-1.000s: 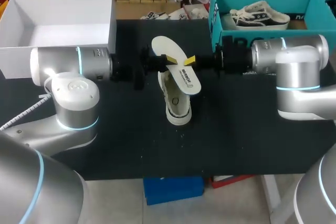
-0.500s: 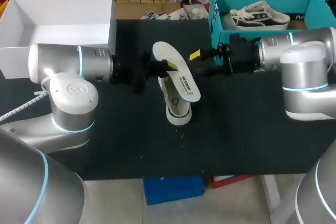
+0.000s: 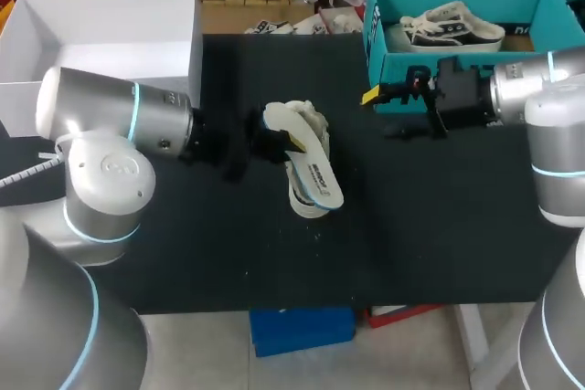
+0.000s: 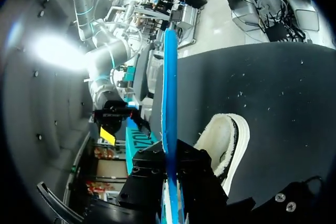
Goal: Take the shoe out of the shoebox, open the shoe tongue, remove and reinsert the insole, then place the shoe into the shoebox
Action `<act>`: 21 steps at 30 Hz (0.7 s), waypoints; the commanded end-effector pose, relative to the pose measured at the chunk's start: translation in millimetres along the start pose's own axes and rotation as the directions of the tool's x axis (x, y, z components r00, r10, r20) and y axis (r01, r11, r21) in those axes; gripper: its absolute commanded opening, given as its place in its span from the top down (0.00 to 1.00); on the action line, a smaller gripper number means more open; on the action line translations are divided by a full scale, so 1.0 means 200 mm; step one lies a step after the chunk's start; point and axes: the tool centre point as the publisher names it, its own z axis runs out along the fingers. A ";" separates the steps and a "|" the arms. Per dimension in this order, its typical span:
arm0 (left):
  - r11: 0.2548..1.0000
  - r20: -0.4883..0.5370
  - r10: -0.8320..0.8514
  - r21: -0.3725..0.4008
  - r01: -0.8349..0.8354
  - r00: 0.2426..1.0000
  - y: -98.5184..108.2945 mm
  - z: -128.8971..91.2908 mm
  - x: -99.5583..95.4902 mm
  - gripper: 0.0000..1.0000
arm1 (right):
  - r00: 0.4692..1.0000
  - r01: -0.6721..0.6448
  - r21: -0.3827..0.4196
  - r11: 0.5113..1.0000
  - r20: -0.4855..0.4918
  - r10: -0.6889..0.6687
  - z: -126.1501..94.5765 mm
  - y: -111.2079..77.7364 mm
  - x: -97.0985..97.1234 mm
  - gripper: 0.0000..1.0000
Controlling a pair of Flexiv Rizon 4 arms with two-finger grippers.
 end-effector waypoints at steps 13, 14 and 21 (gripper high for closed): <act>0.997 -0.134 -0.025 0.063 0.034 0.991 -0.21 -0.06 0.09 1.00 | 0.996 -0.003 -0.108 0.994 0.089 0.012 -0.35 -0.24 0.03 0.00; 0.997 -0.139 -0.025 0.070 0.035 0.990 -0.22 -0.06 0.09 1.00 | 0.995 0.004 -0.113 0.994 0.095 0.007 -0.37 -0.25 0.03 0.00; 0.982 -0.144 -0.004 0.185 0.031 0.990 -0.29 -0.02 0.11 1.00 | 0.994 0.009 -0.123 0.992 0.109 0.004 -0.38 -0.25 0.03 0.00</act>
